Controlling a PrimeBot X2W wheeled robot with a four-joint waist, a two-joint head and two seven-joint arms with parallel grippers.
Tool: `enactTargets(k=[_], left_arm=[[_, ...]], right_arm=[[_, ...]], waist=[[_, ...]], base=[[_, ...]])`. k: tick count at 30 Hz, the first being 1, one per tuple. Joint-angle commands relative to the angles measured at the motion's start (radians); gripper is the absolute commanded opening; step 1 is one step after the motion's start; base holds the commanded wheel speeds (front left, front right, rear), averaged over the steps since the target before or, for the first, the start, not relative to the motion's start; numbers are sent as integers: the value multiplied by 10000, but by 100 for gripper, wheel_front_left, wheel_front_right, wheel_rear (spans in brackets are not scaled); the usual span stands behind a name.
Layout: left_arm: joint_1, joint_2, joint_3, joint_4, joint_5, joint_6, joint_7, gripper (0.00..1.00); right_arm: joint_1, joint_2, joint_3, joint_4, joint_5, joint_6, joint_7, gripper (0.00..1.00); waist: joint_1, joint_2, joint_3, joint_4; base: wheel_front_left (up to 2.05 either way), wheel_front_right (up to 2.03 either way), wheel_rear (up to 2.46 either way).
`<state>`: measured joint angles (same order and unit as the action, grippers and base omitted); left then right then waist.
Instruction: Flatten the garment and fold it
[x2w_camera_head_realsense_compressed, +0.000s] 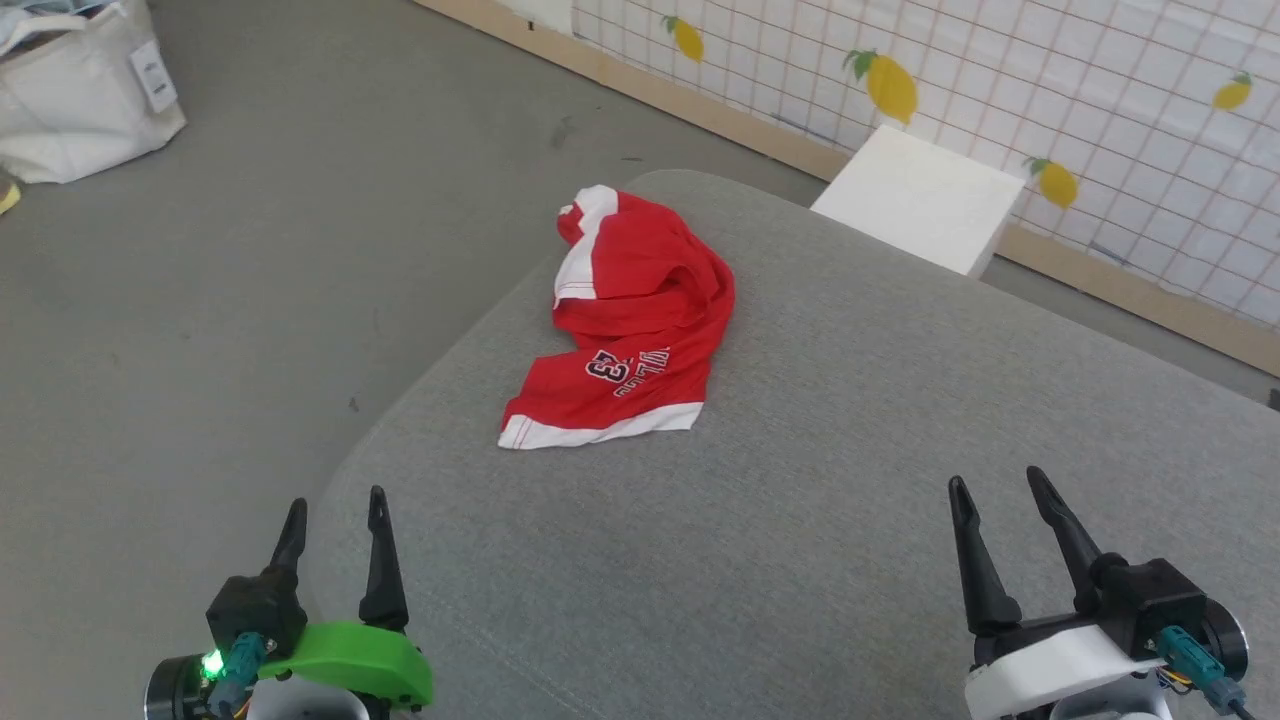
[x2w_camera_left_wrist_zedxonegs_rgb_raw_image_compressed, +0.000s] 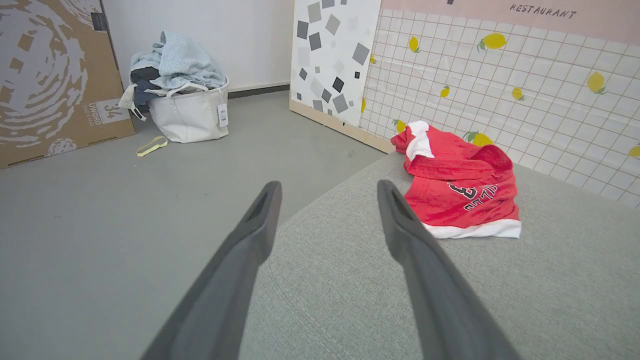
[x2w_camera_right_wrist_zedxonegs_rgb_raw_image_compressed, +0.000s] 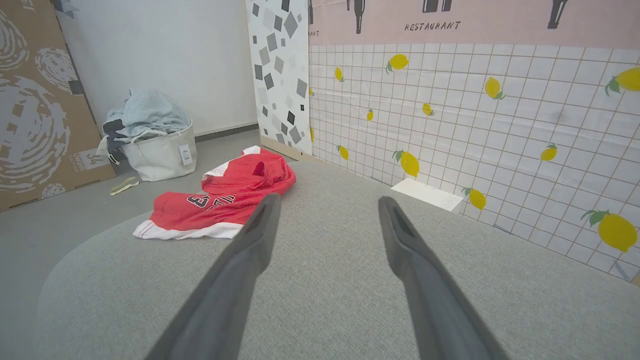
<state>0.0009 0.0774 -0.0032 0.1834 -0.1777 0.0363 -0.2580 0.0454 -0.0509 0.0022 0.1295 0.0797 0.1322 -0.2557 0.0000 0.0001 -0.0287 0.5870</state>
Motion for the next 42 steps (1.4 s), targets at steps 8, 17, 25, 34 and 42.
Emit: enactTargets(k=[8, 17, 25, 34, 42], left_arm=[[39, 7, 269, -137, -323, -47, -38, 100], [-2176, 442, 518, 130, -1030, -505, 876, 100], [-5567, 1695, 1285, 402, -2253, -711, 3833, 100], [-7603, 3531, 2345, 538, -3496, 30, 8265, 100], [-7003, 4484, 3274, -310, -3724, 1864, 11558, 100]], right_arm=[[-162, 7, 51, 22, 29, -15, -56, 100], [-907, 7, 59, -676, -552, -15, 257, 100], [-2290, 7, 121, -1365, -800, -15, 363, 100], [-3467, 7, 449, -1258, -449, -15, 62, 100], [-3873, 7, 595, -1284, 101, -15, -56, 100]], waist=[[0, -1, 130, -243], [0, -1, 2142, -1356], [0, -1, 4996, -3165], [0, -1, 7114, -5118], [0, -1, 7952, -6321]], base=[[0, 0, 0], [0, 0, 0], [0, 0, 0], [0, 0, 0], [0, 0, 0]])
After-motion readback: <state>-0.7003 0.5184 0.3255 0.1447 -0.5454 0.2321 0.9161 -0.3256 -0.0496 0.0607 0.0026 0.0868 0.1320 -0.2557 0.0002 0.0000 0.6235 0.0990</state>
